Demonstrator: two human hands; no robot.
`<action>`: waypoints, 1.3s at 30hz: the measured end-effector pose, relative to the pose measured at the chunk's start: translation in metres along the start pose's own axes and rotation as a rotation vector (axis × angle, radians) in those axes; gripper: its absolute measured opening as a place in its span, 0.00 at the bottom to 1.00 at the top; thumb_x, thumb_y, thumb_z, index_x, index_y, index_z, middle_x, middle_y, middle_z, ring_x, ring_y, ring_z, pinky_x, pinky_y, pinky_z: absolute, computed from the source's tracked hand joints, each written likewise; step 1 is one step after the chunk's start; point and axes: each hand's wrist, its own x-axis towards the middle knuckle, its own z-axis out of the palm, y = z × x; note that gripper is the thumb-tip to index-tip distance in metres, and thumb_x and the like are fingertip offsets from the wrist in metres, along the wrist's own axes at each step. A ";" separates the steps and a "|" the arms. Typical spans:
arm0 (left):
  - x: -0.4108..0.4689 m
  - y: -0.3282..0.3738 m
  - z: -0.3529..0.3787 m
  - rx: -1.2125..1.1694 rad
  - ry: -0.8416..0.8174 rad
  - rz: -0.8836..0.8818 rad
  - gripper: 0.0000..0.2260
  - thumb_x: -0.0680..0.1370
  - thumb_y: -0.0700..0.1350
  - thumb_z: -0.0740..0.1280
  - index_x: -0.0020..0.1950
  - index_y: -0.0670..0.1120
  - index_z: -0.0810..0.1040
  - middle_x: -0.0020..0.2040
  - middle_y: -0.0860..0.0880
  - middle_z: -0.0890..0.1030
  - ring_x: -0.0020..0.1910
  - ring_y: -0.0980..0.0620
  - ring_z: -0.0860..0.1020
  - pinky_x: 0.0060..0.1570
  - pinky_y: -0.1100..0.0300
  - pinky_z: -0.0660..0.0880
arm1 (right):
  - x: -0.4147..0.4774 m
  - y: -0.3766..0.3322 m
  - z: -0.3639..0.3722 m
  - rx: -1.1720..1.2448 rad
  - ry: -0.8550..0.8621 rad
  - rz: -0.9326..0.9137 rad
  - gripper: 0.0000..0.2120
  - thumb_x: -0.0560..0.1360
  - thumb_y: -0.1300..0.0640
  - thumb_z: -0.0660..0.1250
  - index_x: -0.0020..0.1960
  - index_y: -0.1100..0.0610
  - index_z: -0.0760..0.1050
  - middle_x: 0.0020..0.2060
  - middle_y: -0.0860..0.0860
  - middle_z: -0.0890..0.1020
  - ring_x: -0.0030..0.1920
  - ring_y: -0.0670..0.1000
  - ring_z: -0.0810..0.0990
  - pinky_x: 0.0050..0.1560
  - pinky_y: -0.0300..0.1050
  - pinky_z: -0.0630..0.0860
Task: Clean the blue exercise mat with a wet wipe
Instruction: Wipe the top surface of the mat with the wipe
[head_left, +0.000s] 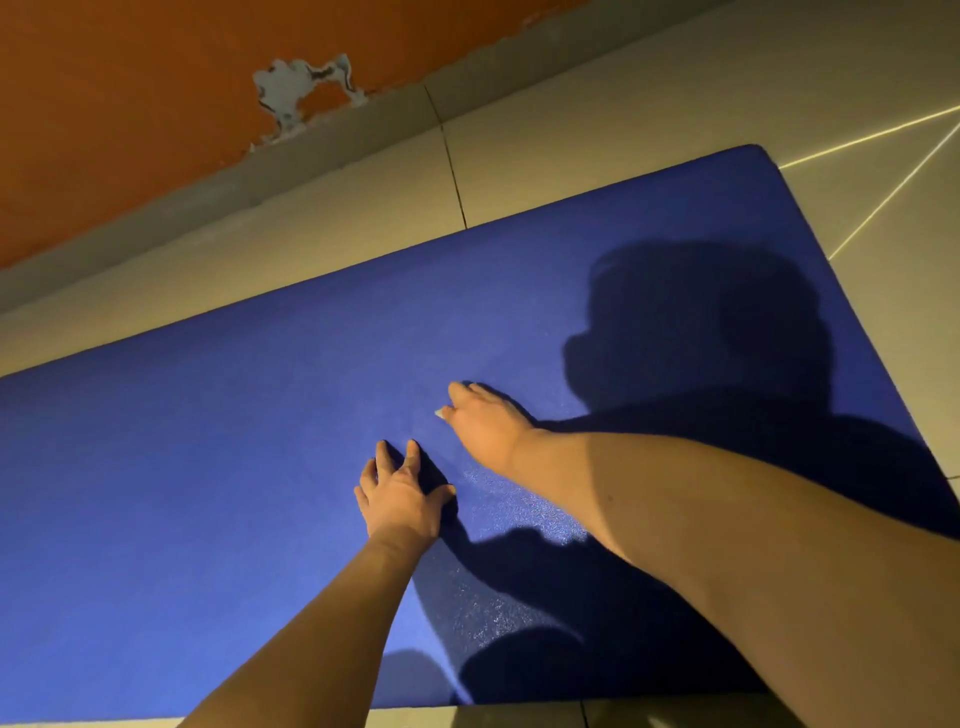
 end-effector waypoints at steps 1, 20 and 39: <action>0.002 -0.001 0.000 -0.003 0.052 0.021 0.35 0.77 0.58 0.69 0.80 0.53 0.59 0.82 0.47 0.47 0.78 0.40 0.50 0.77 0.45 0.53 | 0.004 0.010 -0.009 -0.088 0.001 -0.036 0.14 0.85 0.58 0.57 0.68 0.59 0.74 0.62 0.58 0.72 0.65 0.61 0.71 0.65 0.52 0.68; 0.087 0.005 -0.028 -0.194 0.147 -0.034 0.32 0.77 0.55 0.72 0.78 0.54 0.64 0.81 0.51 0.52 0.79 0.46 0.49 0.75 0.44 0.61 | 0.036 0.000 -0.011 0.056 0.068 -0.034 0.08 0.85 0.54 0.59 0.60 0.57 0.70 0.62 0.62 0.74 0.59 0.61 0.74 0.53 0.48 0.67; 0.105 0.021 -0.044 -0.091 0.095 0.021 0.37 0.77 0.54 0.72 0.81 0.55 0.57 0.82 0.49 0.49 0.80 0.45 0.47 0.76 0.38 0.51 | 0.071 0.021 -0.015 0.029 0.155 -0.019 0.10 0.84 0.56 0.59 0.59 0.62 0.72 0.58 0.61 0.74 0.57 0.61 0.73 0.55 0.53 0.69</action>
